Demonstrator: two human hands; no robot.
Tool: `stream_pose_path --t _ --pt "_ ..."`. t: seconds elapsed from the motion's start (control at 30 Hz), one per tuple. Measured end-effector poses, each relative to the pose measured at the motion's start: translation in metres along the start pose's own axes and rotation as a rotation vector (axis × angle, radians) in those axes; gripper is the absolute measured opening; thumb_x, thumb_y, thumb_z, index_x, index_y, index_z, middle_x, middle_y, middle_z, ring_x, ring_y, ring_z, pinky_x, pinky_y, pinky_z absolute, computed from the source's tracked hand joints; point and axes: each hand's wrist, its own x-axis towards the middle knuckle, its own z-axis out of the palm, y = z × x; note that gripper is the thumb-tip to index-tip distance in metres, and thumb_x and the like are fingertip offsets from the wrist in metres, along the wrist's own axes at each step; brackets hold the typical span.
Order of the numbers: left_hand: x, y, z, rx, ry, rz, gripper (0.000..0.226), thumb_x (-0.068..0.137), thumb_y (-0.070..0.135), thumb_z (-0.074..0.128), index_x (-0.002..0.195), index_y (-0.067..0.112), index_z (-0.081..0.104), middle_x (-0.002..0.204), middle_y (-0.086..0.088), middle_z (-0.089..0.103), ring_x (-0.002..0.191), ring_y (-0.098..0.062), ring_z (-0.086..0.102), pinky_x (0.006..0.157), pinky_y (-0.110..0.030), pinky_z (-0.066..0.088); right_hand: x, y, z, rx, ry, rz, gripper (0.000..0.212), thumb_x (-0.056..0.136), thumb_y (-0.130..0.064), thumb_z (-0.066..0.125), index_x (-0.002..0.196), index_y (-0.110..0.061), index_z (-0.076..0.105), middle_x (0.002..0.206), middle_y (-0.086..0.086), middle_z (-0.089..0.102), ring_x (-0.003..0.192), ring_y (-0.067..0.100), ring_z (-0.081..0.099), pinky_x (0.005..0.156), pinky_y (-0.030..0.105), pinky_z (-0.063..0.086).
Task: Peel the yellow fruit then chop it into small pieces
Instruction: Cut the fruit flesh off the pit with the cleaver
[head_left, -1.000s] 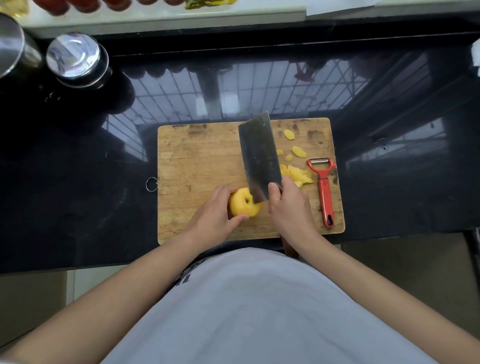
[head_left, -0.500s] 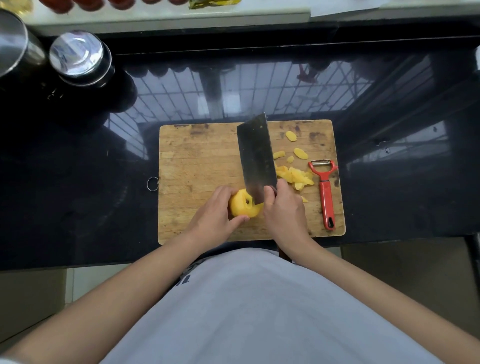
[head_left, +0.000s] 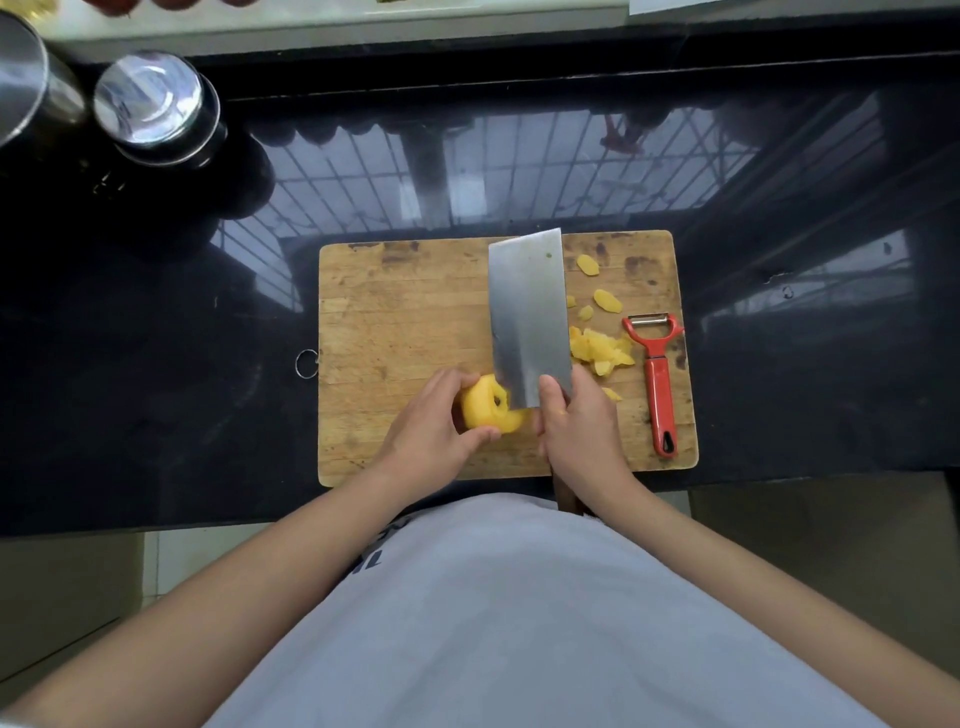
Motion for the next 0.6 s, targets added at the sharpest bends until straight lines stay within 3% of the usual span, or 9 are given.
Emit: stream_pose_path --t 0.1,0.2,0.3,0.47,0.6 --pt "0.003 -0.001 -0.001 -0.018 -0.008 -0.014 0.061 0.081 0.037 0.086 0.132 0.023 0.056 0.126 0.012 0.057 0.115 -0.009 0.054 0.098 -0.041 0.049 0.007 -0.002 -0.008 0.046 -0.079 -0.019 0.015 0.108 -0.027 0.047 0.103 -0.017 0.057 0.066 0.005 0.06 0.046 0.009 0.052 0.045 0.025 0.044" --pt "0.003 -0.002 -0.001 -0.023 -0.01 -0.024 0.061 0.08 0.038 0.087 0.132 0.023 0.058 0.126 0.012 0.059 0.115 -0.009 0.054 0.098 -0.041 0.049 0.013 -0.001 -0.013 0.068 -0.155 -0.024 0.012 0.108 -0.026 0.047 0.108 -0.019 0.057 0.066 0.006 0.06 0.044 0.009 0.052 0.043 0.023 0.043" --pt "0.001 -0.001 0.0 -0.025 0.005 -0.038 0.062 0.082 0.037 0.086 0.134 0.022 0.057 0.131 0.01 0.058 0.117 -0.008 0.052 0.097 -0.035 0.047 0.017 -0.001 -0.013 0.065 -0.154 -0.02 0.01 0.108 -0.027 0.047 0.103 -0.023 0.056 0.067 0.004 0.061 0.046 0.009 0.052 0.045 0.024 0.043" --pt "-0.002 0.002 0.004 -0.014 0.042 -0.055 0.061 0.083 0.038 0.085 0.134 0.024 0.055 0.125 0.015 0.054 0.115 -0.009 0.053 0.093 -0.033 0.048 0.004 0.007 0.007 -0.043 0.036 -0.016 0.018 0.103 -0.037 0.048 0.093 -0.025 0.055 0.078 0.004 0.064 0.072 0.024 0.064 0.06 0.04 0.055" --pt "-0.001 0.001 0.003 -0.029 0.037 -0.059 0.062 0.081 0.038 0.086 0.134 0.023 0.057 0.128 0.013 0.057 0.117 -0.01 0.053 0.097 -0.037 0.049 0.008 0.002 -0.003 0.061 -0.038 0.027 0.019 0.106 -0.03 0.048 0.099 -0.014 0.056 0.069 0.008 0.062 0.049 0.014 0.055 0.048 0.031 0.047"
